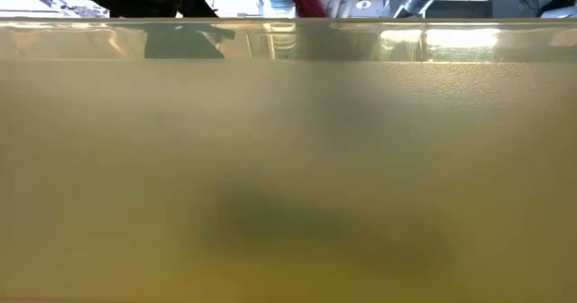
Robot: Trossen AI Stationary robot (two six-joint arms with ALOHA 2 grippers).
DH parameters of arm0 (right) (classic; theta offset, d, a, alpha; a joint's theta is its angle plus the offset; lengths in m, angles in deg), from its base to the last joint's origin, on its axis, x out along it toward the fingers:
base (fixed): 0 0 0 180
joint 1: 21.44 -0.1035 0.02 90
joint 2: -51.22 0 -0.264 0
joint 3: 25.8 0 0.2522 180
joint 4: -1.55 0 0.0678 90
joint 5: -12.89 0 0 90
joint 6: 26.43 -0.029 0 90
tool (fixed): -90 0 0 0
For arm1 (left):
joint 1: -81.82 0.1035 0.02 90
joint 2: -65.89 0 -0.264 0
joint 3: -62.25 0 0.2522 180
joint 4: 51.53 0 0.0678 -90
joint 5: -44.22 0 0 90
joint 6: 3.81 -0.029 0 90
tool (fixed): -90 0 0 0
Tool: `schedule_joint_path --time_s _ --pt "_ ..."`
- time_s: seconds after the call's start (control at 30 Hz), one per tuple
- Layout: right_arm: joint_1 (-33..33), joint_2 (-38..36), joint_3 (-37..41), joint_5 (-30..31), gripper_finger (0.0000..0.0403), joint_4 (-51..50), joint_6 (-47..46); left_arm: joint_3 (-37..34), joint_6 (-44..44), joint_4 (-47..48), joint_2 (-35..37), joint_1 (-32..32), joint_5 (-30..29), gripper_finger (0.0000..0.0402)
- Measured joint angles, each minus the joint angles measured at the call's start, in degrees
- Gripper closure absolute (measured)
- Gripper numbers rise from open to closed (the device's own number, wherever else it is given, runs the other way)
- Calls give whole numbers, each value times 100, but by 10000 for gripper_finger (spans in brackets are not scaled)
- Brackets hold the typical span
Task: Pick and place USB-C Cables
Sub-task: Put the pink charger cable into the yellow bin
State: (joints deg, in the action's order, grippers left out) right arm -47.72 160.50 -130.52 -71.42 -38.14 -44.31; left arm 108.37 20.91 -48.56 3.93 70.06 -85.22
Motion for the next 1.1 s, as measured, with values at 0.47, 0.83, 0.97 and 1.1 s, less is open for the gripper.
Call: schedule_joint_path --time_s 0.47,0.83,0.97,1.1 --pt "256 729 33 -1125 379 422 -343 0 91 482 355 103 209 189" --pt "353 724 33 -1305 377 -175 -870 0 125 451 350 103 209 189" --pt "440 724 33 -972 380 -191 -1110 0 148 449 350 103 209 189" --pt "438 724 33 -691 377 -209 -1213 0 151 450 350 103 209 189"
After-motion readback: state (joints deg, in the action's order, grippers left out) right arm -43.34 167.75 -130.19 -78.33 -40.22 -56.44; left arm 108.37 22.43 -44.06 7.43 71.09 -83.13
